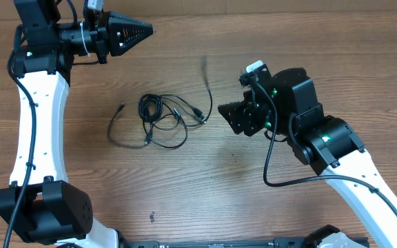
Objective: Untangle cables
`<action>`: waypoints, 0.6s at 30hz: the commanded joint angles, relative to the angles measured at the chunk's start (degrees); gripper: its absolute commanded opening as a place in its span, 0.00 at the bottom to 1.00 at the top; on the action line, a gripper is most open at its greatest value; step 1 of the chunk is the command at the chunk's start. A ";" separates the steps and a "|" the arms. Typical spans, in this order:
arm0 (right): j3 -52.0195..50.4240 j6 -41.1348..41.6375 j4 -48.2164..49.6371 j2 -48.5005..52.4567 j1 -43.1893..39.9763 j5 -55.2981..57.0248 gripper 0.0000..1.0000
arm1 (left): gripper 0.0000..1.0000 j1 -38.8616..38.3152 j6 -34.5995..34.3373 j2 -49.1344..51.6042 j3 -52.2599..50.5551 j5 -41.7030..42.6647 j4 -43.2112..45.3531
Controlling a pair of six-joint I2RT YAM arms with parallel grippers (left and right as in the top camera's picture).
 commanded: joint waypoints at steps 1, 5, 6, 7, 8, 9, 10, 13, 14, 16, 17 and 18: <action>0.48 1.09 3.10 -1.73 -0.90 -1.38 0.77 | 0.04 -1.07 1.53 -0.57 0.87 1.33 -1.84; 0.48 1.07 3.28 -1.73 -1.97 -1.40 0.78 | 0.06 -1.09 1.57 -0.57 0.85 -0.17 -3.61; 0.48 1.07 3.06 -1.73 -2.01 -1.40 0.78 | 0.13 -1.03 1.60 -0.57 0.85 -2.67 -4.70; 0.46 1.07 2.80 -1.73 -2.01 -1.40 0.78 | 0.38 -1.01 3.72 -0.57 0.85 -10.67 -9.49; 0.46 1.07 2.64 -1.73 -2.01 -1.40 0.78 | 0.42 -1.01 6.14 -0.57 0.85 -15.32 -13.11; 0.46 1.07 2.36 -1.73 -2.01 -1.40 0.79 | 0.52 -1.22 11.76 -0.57 0.85 -25.68 -20.92; 0.46 1.05 2.10 -1.73 -2.01 -1.38 0.79 | 0.57 -1.60 16.20 -0.48 0.85 -35.52 -27.63; 0.46 1.03 1.77 -1.62 -2.05 -1.38 0.81 | 0.88 -2.25 22.86 0.22 0.83 -51.60 -38.60; 0.46 1.03 1.77 -1.62 -2.05 -1.38 0.82 | 0.91 -2.27 24.13 0.66 0.76 -56.15 -41.16; 0.46 1.05 1.79 -1.55 -2.03 -1.38 0.82 | 0.91 -2.27 25.46 1.81 0.42 -60.26 -42.97; 0.46 1.03 1.79 -1.51 -2.03 -1.38 0.82 | 0.90 -2.27 26.62 2.99 0.20 -60.83 -43.98; 0.46 1.05 1.79 -1.49 -2.03 -1.38 0.82 | 0.89 -2.27 27.34 3.89 0.15 -60.67 -44.76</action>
